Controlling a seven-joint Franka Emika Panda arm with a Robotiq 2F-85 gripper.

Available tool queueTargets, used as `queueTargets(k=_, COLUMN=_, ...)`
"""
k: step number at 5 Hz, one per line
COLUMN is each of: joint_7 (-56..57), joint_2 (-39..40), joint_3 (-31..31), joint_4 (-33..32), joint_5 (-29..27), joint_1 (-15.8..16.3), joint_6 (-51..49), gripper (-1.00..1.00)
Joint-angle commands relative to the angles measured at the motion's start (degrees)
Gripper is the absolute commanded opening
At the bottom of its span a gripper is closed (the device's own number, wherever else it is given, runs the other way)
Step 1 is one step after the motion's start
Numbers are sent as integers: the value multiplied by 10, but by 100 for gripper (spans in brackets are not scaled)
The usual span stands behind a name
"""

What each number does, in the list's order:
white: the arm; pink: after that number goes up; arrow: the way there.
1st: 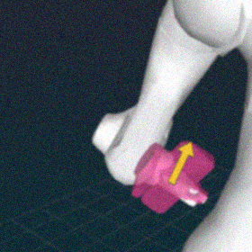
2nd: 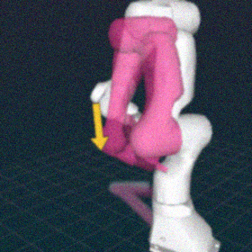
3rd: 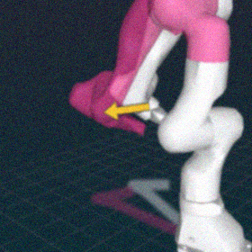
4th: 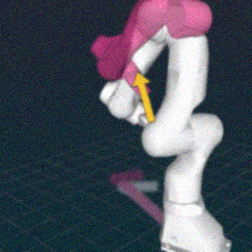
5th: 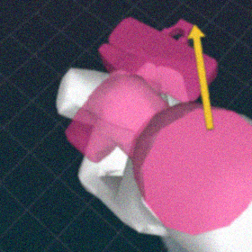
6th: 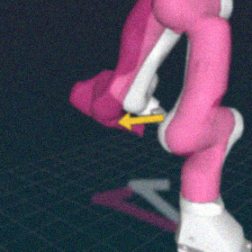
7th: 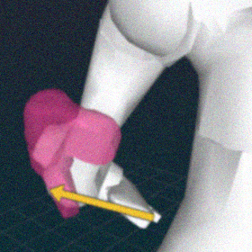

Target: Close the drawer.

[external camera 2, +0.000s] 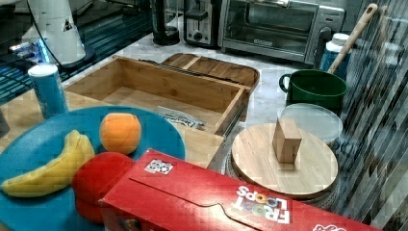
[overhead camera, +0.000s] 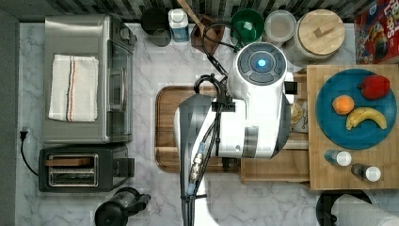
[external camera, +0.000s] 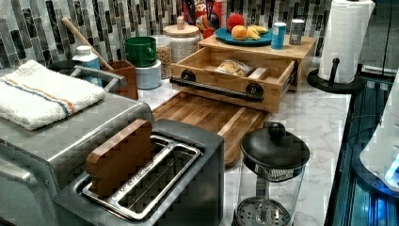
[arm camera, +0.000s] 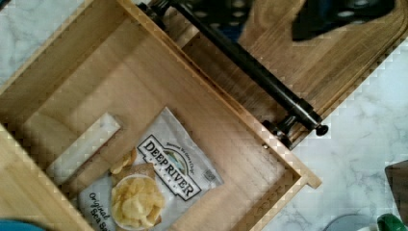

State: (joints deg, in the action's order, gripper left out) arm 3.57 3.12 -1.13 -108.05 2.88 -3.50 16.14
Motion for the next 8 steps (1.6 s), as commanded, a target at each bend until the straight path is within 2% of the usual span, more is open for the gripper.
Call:
queueTargets(k=1, joint_7=-25, joint_2=-48, joint_3=50, joint_4=-92, joint_5=-19, joint_1=55, joint_6=51, gripper=100)
queueTargets(k=2, joint_7=-12, joint_2=-58, joint_3=67, joint_4=-124, joint_5=-38, joint_1=51, joint_6=72, gripper=100)
queueTargets(k=3, joint_7=12, joint_2=-69, joint_3=68, joint_4=-169, joint_5=-39, joint_1=62, joint_6=122, gripper=-100)
queueTargets(k=5, joint_7=94, joint_2=-35, joint_3=68, joint_4=-227, joint_5=-34, joint_1=57, joint_6=206, gripper=-100)
queueTargets(k=8, joint_7=220, joint_2=34, joint_3=53, joint_4=-257, joint_5=24, joint_1=41, joint_6=305, gripper=-100)
